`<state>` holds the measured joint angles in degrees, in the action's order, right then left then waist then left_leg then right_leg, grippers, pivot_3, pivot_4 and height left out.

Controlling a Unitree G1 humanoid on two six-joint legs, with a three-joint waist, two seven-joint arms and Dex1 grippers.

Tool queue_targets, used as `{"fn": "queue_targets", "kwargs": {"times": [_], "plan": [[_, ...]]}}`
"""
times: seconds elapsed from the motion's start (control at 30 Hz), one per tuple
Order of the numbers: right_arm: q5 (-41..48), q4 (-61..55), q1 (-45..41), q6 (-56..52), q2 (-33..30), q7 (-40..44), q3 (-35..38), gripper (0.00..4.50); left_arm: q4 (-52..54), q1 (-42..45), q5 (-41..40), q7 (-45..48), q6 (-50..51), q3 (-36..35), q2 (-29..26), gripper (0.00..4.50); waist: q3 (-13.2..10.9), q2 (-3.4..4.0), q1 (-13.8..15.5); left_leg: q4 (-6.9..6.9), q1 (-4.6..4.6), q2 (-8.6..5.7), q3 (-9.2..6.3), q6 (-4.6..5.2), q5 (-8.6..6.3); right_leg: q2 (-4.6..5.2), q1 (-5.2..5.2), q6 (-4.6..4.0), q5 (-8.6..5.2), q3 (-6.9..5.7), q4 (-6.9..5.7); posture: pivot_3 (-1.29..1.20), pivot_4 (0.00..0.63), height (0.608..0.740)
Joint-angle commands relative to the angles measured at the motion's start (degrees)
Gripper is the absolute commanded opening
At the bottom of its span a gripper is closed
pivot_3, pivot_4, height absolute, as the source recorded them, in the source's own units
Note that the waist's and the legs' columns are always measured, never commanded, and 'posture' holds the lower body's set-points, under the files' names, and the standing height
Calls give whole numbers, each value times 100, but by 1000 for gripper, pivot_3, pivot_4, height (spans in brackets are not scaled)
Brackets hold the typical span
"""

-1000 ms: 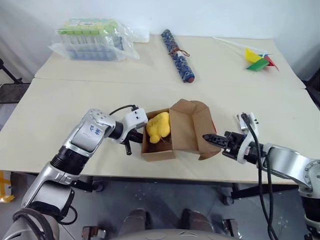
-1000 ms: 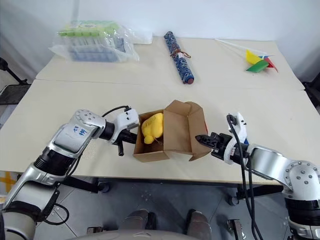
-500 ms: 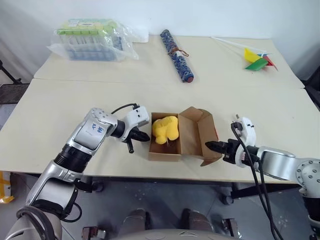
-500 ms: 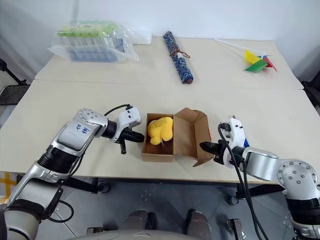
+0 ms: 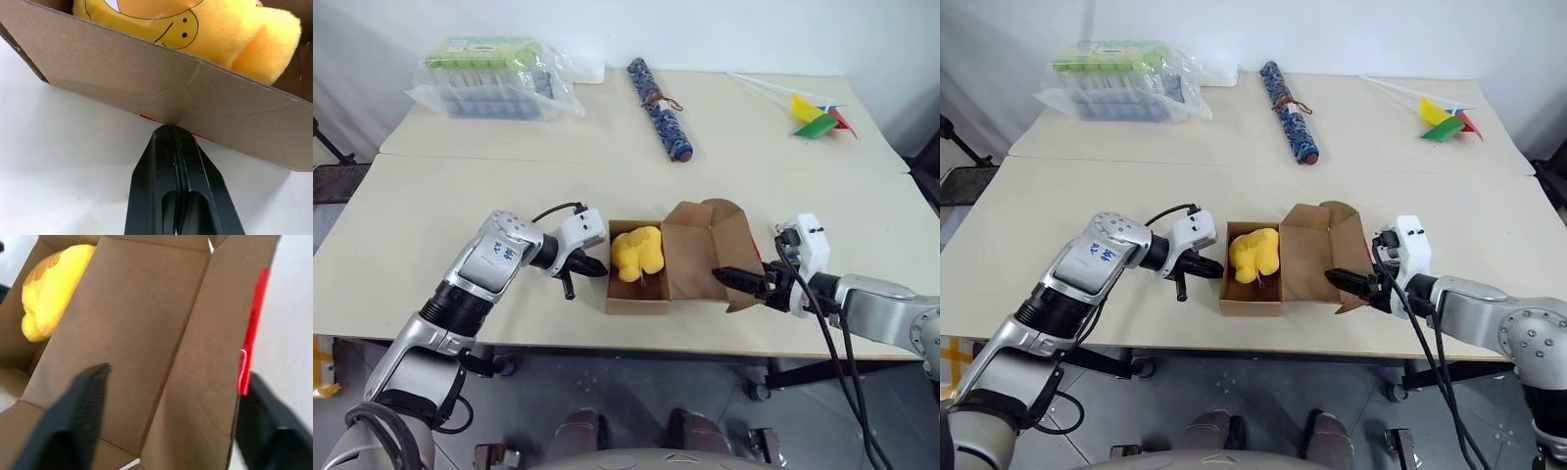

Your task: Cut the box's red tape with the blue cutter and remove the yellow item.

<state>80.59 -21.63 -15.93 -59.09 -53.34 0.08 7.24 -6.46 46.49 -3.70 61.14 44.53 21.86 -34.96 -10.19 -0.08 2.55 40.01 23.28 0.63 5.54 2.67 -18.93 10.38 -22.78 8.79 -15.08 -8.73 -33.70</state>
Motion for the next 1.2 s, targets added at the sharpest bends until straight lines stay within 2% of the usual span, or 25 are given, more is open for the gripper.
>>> {"fn": "queue_targets", "kwargs": {"times": [0.03,0.27,0.43,0.57,0.67,0.77,0.93,1.17,1.2], "plan": [[-472,-305,67,-25,-324,522,266,4482,48,39,70,23,-42,36,-63,0,0,0,3,0,0,0,0,0,0,0,0,0,0,0,-1,0,150,740],[-1533,-497,345,200,-1149,1771,707,4482,58,-68,81,32,-65,-11,-193,0,0,0,-5,0,0,-5,1,0,0,-1,0,0,0,0,1,0,150,740],[-2062,-399,231,306,-1550,2516,1037,4482,-93,-41,88,-12,-121,-97,-313,0,0,0,-8,0,-1,-4,2,0,0,-2,0,0,0,0,1,0,150,740],[-2099,-426,-390,281,-2063,3315,1183,4482,-481,165,45,7,-103,-395,-567,0,-1,2,-73,0,-1,-3,4,-1,0,-2,-2,0,0,1,1,0,150,740],[-2074,-517,-847,176,-2066,3469,952,4482,-634,372,-198,39,227,-674,-587,0,-5,-4,-126,-1,-3,2,2,-6,-2,-7,-4,-1,0,0,-2,0,150,740],[-2103,-638,-1202,83,-1926,3490,653,4500,-788,685,-394,72,422,-920,-512,587,-10,-13,-111,0,-2,6,-2,-8,-3,-7,-4,-1,0,-1,-3,0,150,740],[-2282,-802,-1523,5,-1657,3440,240,4500,-655,1394,-696,216,559,-1111,-347,2147,-18,-26,-77,8,14,-2,-5,-6,-4,2,-4,2,1,-11,-2,0,150,740],[-2580,-1094,-1274,-17,-1462,3407,118,4500,-548,1958,-657,845,246,-415,-76,4372,-18,-26,-111,-2,11,-26,20,-12,-4,-2,-4,3,1,-25,-6,0,150,740],[-2581,-1133,-1238,-34,-1422,3378,146,4500,-561,2000,-634,920,205,-320,-57,4457,-18,-26,-110,-1,11,-26,24,-12,-4,-2,-4,3,1,-25,-7,0,150,740]]}}
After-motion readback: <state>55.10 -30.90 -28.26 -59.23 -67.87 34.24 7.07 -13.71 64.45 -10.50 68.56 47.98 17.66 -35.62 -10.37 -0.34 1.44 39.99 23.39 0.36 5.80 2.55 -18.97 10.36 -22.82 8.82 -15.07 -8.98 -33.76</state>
